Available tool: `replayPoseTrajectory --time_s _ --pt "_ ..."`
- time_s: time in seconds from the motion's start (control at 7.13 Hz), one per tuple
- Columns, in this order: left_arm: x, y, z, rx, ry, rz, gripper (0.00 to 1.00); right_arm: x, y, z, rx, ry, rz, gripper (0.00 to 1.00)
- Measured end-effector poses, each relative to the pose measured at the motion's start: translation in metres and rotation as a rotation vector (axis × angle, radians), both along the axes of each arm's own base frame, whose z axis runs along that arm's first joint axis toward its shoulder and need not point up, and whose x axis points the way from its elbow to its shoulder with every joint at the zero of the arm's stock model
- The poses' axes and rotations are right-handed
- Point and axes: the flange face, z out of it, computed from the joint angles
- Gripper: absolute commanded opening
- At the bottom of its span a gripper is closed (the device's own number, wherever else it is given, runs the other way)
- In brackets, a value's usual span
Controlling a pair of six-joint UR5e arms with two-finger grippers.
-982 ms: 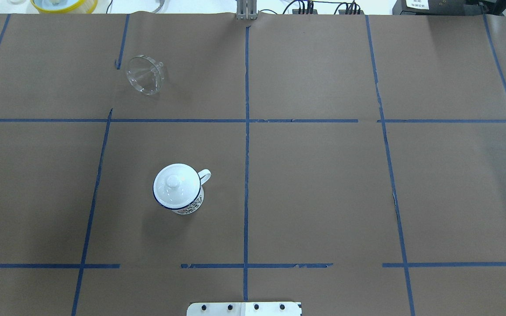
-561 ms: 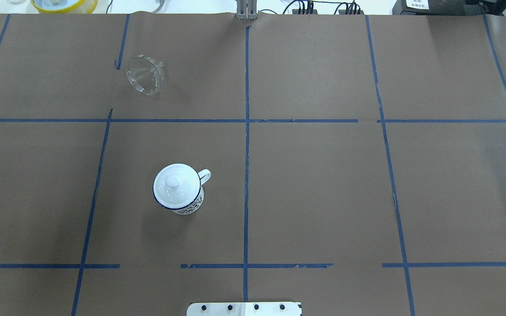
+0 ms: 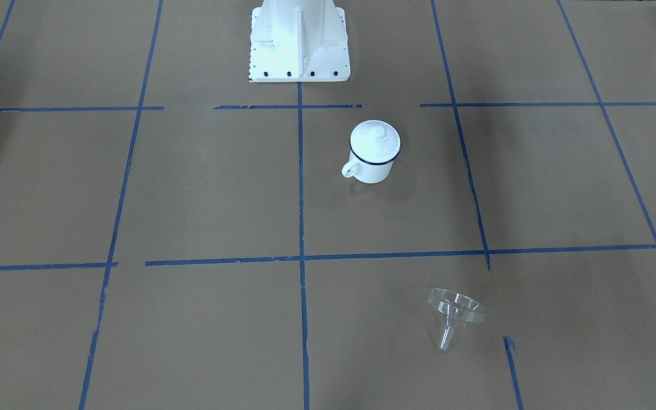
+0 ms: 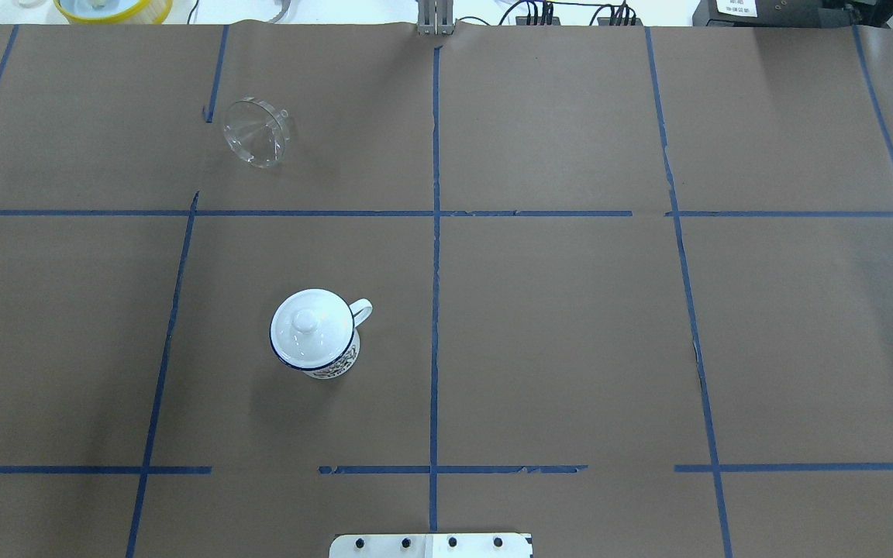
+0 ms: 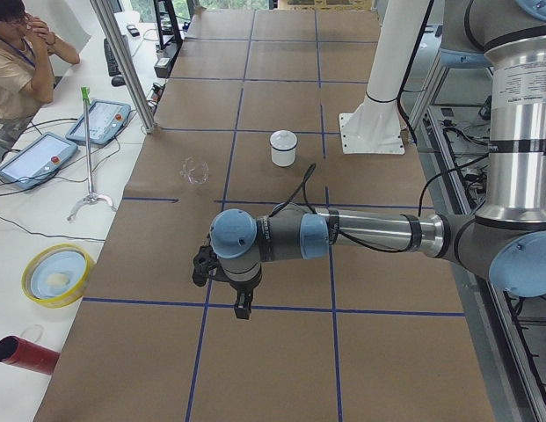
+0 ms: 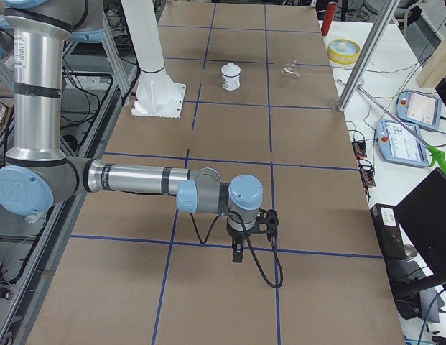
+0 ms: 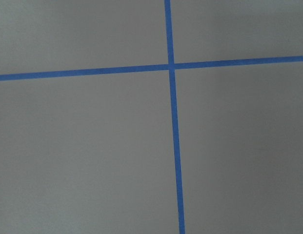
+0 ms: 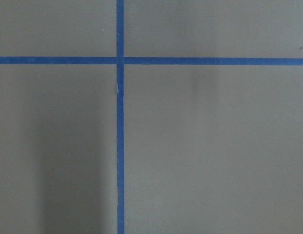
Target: Remove funnel from cup
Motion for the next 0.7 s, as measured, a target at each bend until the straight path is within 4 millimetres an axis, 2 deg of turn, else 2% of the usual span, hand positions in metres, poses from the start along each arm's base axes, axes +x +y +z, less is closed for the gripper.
replayPoseTrajectory --time_s 0.28,0.7 --pt "0.0003 -0.0062 -0.0053 0.015 -0.005 0.003 1.0 0.0 0.0 -0.0002 0.0 0.0 0.0 1.0" --pt "0.0008 -0.0021 0.0002 0.009 -0.006 0.008 1.0 0.0 0.0 0.0 0.0 0.0 0.0 1.0"
